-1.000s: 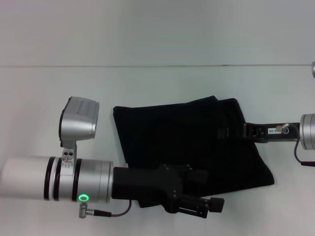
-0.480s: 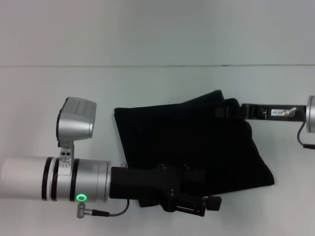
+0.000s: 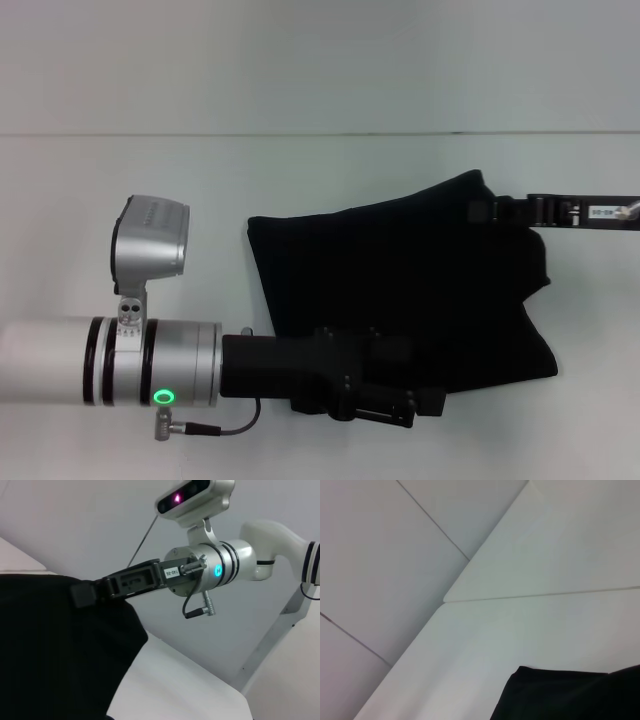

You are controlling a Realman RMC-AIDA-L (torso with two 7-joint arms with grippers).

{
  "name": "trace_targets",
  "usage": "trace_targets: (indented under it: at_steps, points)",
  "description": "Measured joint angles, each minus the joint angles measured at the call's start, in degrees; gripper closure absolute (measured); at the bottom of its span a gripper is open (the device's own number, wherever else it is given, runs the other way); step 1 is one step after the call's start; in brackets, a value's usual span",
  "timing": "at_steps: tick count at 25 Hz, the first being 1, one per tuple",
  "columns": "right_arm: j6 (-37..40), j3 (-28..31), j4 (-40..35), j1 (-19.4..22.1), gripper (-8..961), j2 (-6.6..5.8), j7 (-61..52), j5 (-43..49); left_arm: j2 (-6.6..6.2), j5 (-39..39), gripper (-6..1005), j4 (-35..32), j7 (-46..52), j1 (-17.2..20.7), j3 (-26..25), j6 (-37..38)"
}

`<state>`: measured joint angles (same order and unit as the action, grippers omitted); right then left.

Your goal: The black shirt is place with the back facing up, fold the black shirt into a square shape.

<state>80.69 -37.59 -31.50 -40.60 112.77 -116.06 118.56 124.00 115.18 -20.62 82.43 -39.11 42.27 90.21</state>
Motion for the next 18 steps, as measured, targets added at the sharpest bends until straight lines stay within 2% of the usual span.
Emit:
trace_targets:
  at_steps: [5,12,18]
  points:
    - [0.4,-0.3,-0.6,1.7,824,-0.48,-0.4,0.4,0.00,-0.1,49,-0.2,1.3,-0.1,0.0,0.0]
    - [-2.2,-1.7,1.8,4.1,820,0.02,-0.3,3.0,0.00,-1.3,49,-0.9,2.8,-0.4,-0.1,-0.6]
    - [-1.7,-1.4,2.0,5.9,817,-0.42,-0.3,5.6,-0.19,-5.1,50,-4.0,11.3,-1.3,-3.5,-9.0]
